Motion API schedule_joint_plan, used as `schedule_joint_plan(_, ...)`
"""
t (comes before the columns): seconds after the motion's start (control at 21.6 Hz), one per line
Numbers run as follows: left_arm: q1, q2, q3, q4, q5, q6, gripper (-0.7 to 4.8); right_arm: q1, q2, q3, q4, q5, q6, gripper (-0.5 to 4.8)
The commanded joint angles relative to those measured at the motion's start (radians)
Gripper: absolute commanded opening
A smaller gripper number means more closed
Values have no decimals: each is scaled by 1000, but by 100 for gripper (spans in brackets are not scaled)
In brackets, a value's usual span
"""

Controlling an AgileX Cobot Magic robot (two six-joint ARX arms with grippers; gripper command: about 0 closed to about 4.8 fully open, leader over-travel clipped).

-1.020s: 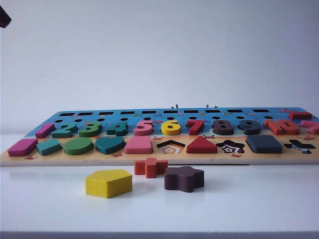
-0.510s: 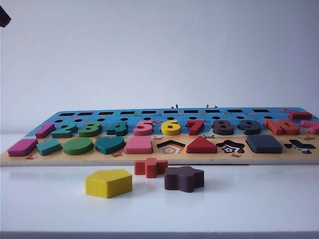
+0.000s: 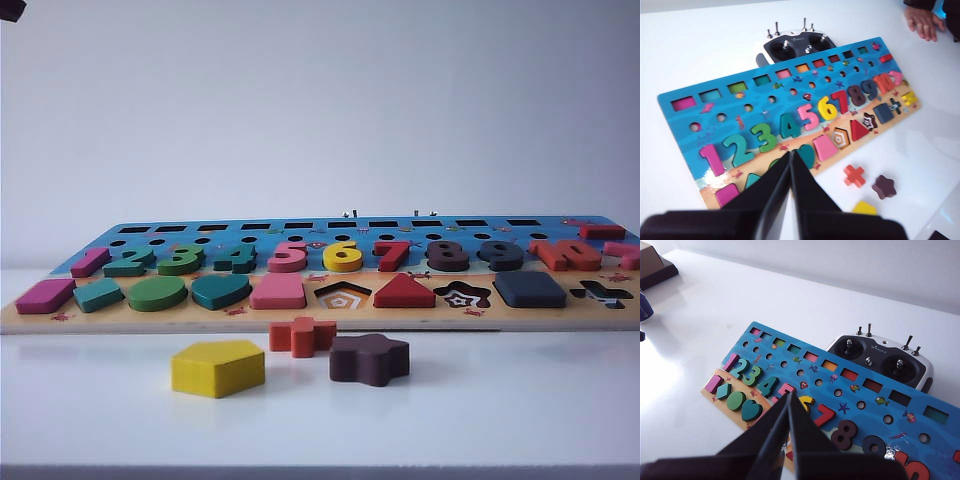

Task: Insert the cube into the slot.

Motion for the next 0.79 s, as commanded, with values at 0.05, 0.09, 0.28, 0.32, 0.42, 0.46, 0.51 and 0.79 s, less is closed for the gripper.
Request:
schedule_joint_plan(0.05,18,-13,-16,47,-3,40,7,-1,-42,-88,140,8,10,-6)
schedule_joint_plan(0.09,27,-18,-26,66,-4,42,7,-6,-63,-125,172,16,23,-6)
schedule_joint_plan(0.28,56,-35,-62,116,-4,46,7,-58,-124,-242,224,1,105,-6)
schedule_joint_plan(0.32,57,-34,-65,118,-3,51,7,-79,-137,-265,224,-4,114,-6)
schedule_joint_plan(0.42,57,-34,-69,118,-7,60,7,-122,-158,-301,225,-23,137,-6)
schedule_joint_plan(0.46,57,-34,-70,118,-8,60,7,-146,-169,-319,229,-39,142,-6)
schedule_joint_plan(0.51,57,-34,-71,118,-8,60,7,-191,-187,-350,238,-66,161,-6)
schedule_joint_plan(0.79,57,-34,-71,118,-8,60,7,-341,-247,-450,261,-103,214,-5)
